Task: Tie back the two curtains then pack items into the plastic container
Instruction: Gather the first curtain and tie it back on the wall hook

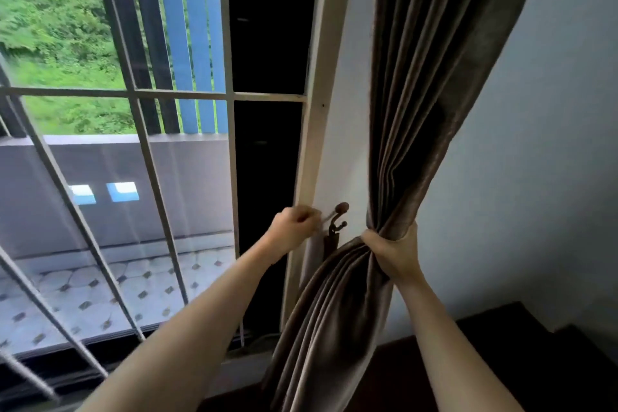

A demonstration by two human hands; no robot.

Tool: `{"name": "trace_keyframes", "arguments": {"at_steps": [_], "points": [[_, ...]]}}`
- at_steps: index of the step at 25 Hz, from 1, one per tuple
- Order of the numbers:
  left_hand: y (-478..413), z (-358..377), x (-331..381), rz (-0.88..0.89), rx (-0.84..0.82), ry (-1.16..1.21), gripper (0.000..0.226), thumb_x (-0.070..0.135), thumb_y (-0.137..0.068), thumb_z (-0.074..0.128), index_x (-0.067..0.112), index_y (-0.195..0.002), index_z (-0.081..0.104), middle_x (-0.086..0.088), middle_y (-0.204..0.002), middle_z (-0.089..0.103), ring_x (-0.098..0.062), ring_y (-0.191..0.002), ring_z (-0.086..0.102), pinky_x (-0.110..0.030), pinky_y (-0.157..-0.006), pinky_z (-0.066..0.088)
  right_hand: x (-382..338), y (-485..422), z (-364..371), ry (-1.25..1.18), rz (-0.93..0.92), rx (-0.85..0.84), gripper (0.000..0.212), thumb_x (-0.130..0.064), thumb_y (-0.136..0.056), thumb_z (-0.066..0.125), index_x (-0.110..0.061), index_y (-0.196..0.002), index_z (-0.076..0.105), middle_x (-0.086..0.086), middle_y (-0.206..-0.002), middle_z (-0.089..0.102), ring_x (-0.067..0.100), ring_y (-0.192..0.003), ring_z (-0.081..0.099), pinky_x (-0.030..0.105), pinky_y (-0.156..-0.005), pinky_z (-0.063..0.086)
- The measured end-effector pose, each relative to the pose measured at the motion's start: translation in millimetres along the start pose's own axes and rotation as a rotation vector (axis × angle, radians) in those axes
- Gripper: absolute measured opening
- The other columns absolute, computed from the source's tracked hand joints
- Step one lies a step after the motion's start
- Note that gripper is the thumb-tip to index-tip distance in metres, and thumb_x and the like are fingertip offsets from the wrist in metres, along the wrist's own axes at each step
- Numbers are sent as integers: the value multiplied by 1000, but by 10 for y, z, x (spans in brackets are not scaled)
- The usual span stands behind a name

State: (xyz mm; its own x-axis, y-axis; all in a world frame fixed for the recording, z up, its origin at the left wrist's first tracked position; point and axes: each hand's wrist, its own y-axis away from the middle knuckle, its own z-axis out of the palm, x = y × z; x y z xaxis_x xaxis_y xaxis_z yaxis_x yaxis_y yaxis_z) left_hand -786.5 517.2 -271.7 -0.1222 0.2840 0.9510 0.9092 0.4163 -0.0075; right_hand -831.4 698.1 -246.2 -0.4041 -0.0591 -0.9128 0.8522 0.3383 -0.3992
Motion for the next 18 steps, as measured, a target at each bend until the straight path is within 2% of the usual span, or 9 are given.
{"name": "trace_keyframes", "arguments": {"at_steps": [2,3,5,7,11,13,15,17,18], "points": [[-66,242,-336,-26,5,-331,20,22,-92,53,11,-93,69,-8,-93,69,-20,-85,63,-27,-72,46,8,-53,-96,7,-10,-14,37,-21,-54,64,-3,-84,53,5,-73,56,12,-66,60,22,-61,50],[-95,365,-431,-42,0,-388,22,21,-92,52,8,-95,68,-11,-95,68,-23,-88,63,-27,-71,43,21,-83,-135,16,-15,-26,35,-21,-54,64,-6,-83,52,5,-72,54,12,-66,60,22,-61,50],[-193,604,-529,-93,17,-430,22,20,-93,51,5,-99,66,-14,-100,67,-29,-95,63,-30,-75,45,22,-146,-198,26,-22,-58,26,-14,-57,65,-16,-79,53,0,-71,54,11,-66,59,25,-63,52],[-315,813,-562,-161,75,-505,27,21,-94,49,5,-111,62,-15,-109,66,-31,-102,61,-34,-83,46,38,-206,-265,29,-37,-93,28,-1,-60,62,-22,-75,53,-8,-67,56,7,-65,59,26,-64,54],[-444,979,-644,-239,153,-421,33,24,-96,45,4,-119,56,-18,-116,63,-33,-107,59,-35,-86,45,70,-318,-379,38,-18,-95,33,-1,-59,61,-26,-78,53,-8,-72,58,0,-66,61,19,-65,53],[-377,975,-676,-222,126,-381,32,25,-97,42,7,-119,55,-13,-116,63,-29,-103,59,-31,-80,42,104,-379,-433,28,-9,-90,36,-1,-59,61,-27,-82,52,-7,-77,57,-3,-68,62,15,-67,53],[-229,841,-704,-164,102,-300,28,25,-96,43,13,-117,58,-7,-110,63,-19,-92,56,-21,-74,39,125,-420,-449,29,12,-104,35,-2,-58,61,-26,-81,52,-5,-76,57,-2,-67,61,16,-66,54],[-77,534,-668,-109,59,-248,24,31,-94,49,17,-106,65,0,-92,65,-11,-79,56,-12,-60,39,149,-450,-414,14,22,-148,31,-1,-59,61,-23,-78,53,-2,-74,57,0,-65,61,19,-64,54],[-27,342,-617,-99,14,-286,22,36,-92,53,19,-94,67,2,-80,63,-10,-71,56,-11,-53,38,160,-457,-380,1,24,-185,29,-1,-59,62,-21,-78,54,-1,-74,57,3,-65,62,22,-65,54]]}}
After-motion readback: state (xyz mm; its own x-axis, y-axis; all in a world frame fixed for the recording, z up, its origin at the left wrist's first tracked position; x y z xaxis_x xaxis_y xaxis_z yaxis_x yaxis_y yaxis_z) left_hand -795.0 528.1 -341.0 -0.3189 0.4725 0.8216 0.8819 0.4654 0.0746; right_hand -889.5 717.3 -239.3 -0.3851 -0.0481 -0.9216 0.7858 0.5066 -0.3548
